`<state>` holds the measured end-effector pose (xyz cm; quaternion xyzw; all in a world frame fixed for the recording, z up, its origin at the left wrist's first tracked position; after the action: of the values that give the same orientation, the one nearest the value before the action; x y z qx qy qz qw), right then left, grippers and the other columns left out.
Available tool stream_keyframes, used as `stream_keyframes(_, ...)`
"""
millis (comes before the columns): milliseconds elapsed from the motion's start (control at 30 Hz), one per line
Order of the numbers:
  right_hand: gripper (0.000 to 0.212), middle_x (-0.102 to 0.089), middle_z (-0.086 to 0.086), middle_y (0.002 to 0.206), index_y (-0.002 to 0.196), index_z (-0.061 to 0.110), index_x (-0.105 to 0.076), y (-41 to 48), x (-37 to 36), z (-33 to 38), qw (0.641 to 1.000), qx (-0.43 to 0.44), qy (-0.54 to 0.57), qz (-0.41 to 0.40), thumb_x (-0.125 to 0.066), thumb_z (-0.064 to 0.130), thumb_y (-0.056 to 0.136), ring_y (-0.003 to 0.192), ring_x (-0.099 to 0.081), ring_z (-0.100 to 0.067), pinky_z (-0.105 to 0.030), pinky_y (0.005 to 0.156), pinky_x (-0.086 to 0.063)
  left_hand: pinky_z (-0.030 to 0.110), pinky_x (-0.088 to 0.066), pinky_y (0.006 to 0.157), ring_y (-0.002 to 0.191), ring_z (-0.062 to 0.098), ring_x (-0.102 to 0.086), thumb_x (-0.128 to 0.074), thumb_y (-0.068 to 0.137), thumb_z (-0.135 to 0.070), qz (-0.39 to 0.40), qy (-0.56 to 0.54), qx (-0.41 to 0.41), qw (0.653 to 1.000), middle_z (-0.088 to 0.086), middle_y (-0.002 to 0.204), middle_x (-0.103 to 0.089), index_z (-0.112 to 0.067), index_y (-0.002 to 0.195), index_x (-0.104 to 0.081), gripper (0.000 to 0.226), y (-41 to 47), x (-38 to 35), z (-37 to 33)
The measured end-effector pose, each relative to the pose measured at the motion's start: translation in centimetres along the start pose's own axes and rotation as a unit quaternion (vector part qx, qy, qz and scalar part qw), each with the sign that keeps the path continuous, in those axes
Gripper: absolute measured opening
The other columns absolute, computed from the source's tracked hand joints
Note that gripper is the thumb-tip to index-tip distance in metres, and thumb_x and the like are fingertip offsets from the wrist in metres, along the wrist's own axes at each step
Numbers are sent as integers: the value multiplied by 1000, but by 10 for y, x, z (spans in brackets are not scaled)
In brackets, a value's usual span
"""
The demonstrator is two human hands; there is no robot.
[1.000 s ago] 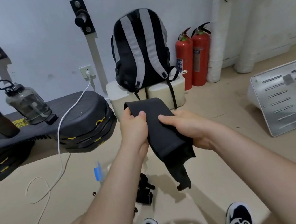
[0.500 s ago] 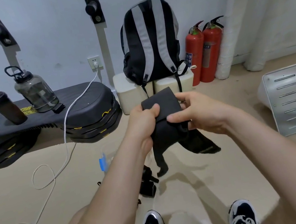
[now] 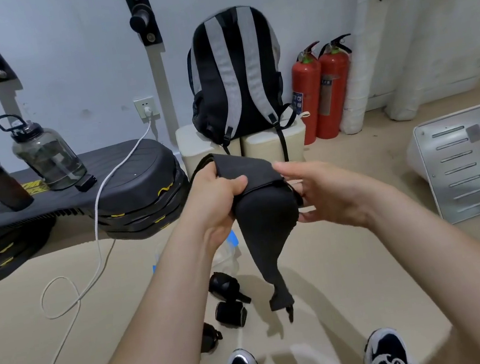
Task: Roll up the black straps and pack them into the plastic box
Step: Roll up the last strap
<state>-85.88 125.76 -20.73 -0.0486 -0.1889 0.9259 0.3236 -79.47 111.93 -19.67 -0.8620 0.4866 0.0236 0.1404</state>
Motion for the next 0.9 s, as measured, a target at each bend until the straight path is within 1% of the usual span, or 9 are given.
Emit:
stream_keyframes(167,13,-73,1,78,87,18,-70,11,4,6,991,67,-17,-110,-66,27,95,74,-67,-13,-23,63,-50,41,-60,84,95,24,-73,-61,93,4,-7,74,-31,997,9,105,-74,-8,133,-55,42,-1,0,-2)
stream_keyframes(233,3,-72,-3,86,92,18,-65,13,12,8,985,77,-6,-155,-68,18,94,75,-69,-14,-24,59,-51,44,-59,85,90,23,-72,-67,92,-4,-35,113,-41,992,8,97,-72,-17,140,-46,54,-1,2,1)
stream_keyframes(300,17,-68,-10,100,95,23,-56,16,20,3,978,65,1,-199,-72,18,90,87,-68,-23,-33,65,-53,41,-61,77,84,23,-72,-66,94,-8,-25,140,-35,989,12,97,-68,-28,136,-44,51,-6,-2,5)
stream_keyframes(400,32,-61,-10,105,93,36,-46,17,31,4,964,88,10,-249,-74,22,84,89,-63,-28,-36,65,-49,28,-56,55,63,15,-66,-55,100,-11,39,130,-2,991,9,89,-66,-20,109,-61,14,-18,-15,9)
stream_keyframes(567,27,-64,-8,85,77,25,-67,6,46,23,952,154,58,-259,-60,6,96,76,-58,-22,-32,65,-46,31,-58,59,70,28,-65,-32,96,12,201,44,43,978,10,91,-71,-16,88,-72,49,-32,-25,12)
stream_keyframes(633,30,-67,-6,87,81,21,-70,3,50,24,946,151,106,-268,-53,6,100,81,-60,-21,-33,69,-48,28,-58,62,70,19,-68,-28,89,23,270,77,40,959,4,95,-74,-19,89,-78,66,-43,-28,16)
stream_keyframes(733,35,-67,-11,95,87,20,-70,2,57,17,937,126,162,-282,-44,4,103,88,-58,-25,-36,77,-49,33,-58,86,96,16,-71,-47,84,25,348,173,3,921,0,105,-76,-26,98,-80,62,-57,-32,22)
stream_keyframes(833,39,-66,-11,96,92,21,-71,2,63,16,932,125,168,-295,-39,3,104,81,-57,-23,-32,73,-47,24,-56,78,90,12,-70,-67,70,15,324,193,-40,925,-2,96,-76,-27,93,-81,49,-57,-24,14)
stream_keyframes(900,39,-64,-8,93,101,22,-71,3,66,17,934,126,152,-297,-37,2,103,62,-50,-14,-21,53,-41,23,-53,74,81,12,-68,-77,63,4,304,156,-64,938,0,86,-73,-22,85,-80,34,-55,-18,5)
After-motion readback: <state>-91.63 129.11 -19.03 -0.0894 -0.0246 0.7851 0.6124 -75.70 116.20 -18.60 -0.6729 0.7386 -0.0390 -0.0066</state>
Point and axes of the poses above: each hand's wrist, its own y-axis towards the middle knuckle, its own x-axis out of the back of the hand, z = x × y, the point moved 8 cm from there along y, towards the middle knuckle
